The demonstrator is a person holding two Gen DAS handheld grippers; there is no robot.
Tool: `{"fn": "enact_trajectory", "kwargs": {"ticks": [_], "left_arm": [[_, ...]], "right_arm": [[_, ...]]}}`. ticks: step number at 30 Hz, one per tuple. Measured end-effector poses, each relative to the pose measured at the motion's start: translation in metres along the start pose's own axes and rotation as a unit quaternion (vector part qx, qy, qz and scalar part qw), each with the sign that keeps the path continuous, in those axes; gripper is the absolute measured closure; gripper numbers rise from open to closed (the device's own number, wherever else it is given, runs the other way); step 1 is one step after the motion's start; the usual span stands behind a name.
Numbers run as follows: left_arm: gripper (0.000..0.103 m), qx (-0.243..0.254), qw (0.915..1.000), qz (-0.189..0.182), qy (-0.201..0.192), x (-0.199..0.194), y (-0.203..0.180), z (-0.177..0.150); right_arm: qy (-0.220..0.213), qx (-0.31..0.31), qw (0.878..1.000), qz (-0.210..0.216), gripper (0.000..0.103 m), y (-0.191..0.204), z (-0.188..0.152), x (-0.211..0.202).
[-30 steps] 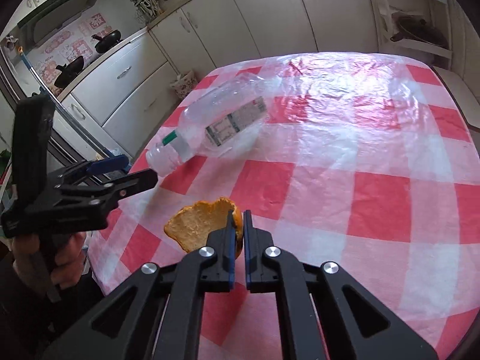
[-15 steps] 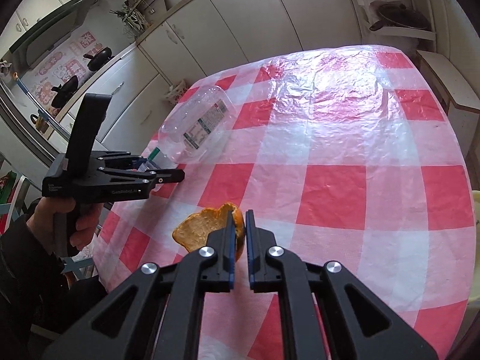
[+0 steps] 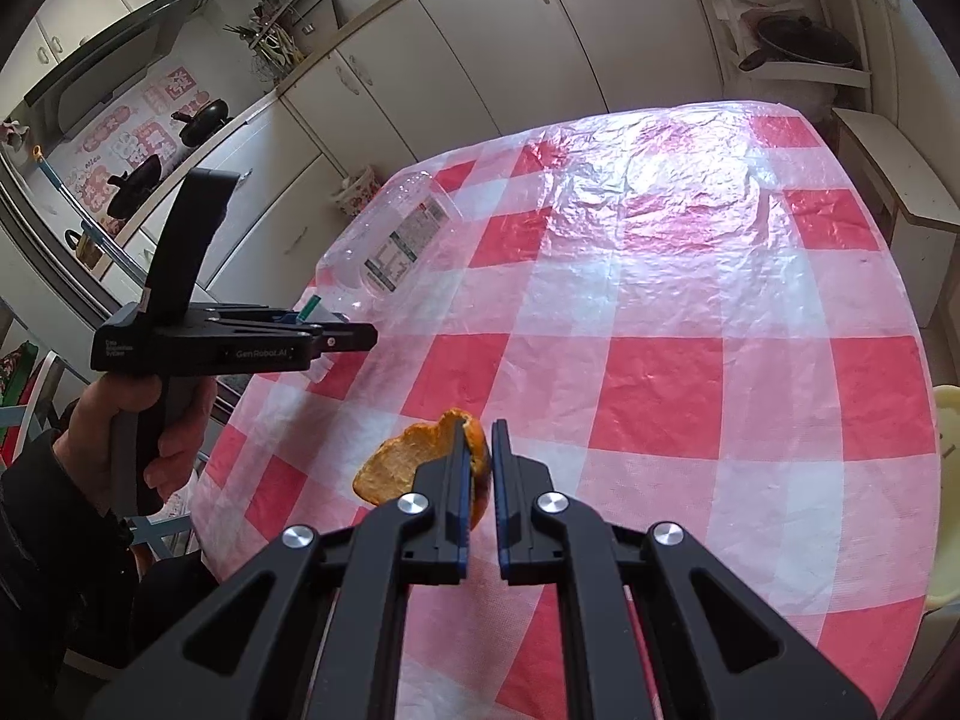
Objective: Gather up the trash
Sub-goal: 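Carry the bottle and orange peel with both tools over the yellow bin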
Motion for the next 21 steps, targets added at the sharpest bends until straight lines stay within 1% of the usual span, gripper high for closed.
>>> {"fn": "enact_trajectory", "kwargs": {"ticks": [2,5,9,11,15,17,18,21], "left_arm": [[0.066,-0.002,0.9998,-0.005,-0.021,-0.013,-0.009,-0.002],[0.066,0.008,0.9990,-0.014,-0.041,-0.028,-0.030,-0.006],[0.066,0.038,0.9972,-0.036,-0.054,-0.040,-0.081,-0.013],[0.066,0.053,0.9952,-0.055,-0.061,-0.043,-0.112,-0.012],[0.066,0.087,0.9889,-0.100,-0.068,-0.039,-0.180,-0.003],[0.066,0.105,0.9850,-0.120,-0.066,-0.031,-0.217,0.003],[0.066,0.111,0.9833,-0.130,-0.065,-0.026,-0.233,0.005],[0.066,0.120,0.9783,-0.160,-0.052,-0.002,-0.284,0.008]], "right_arm": [[-0.010,0.003,1.000,-0.003,0.094,-0.004,0.003,-0.007],[-0.034,0.012,0.999,-0.016,0.096,-0.017,0.010,-0.022],[-0.065,0.036,0.996,-0.047,0.097,-0.051,0.021,-0.047],[-0.076,0.059,0.993,-0.068,0.097,-0.082,0.025,-0.063],[-0.083,0.110,0.982,-0.131,0.097,-0.159,0.027,-0.093],[-0.071,0.133,0.973,-0.174,0.097,-0.209,0.025,-0.104],[-0.064,0.138,0.969,-0.194,0.097,-0.227,0.023,-0.105],[-0.021,0.151,0.957,-0.247,0.097,-0.288,0.014,-0.100]]}}
Point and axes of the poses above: each gripper's, at about its wrist camera, not at the fingertips, and x roughly the way its jaws point, y to its left, z to its top, the point moved 8 cm from there along x, roughly the way its jaws point, and after that the axes turned 13 degrees about -z, right-handed, at the moved point
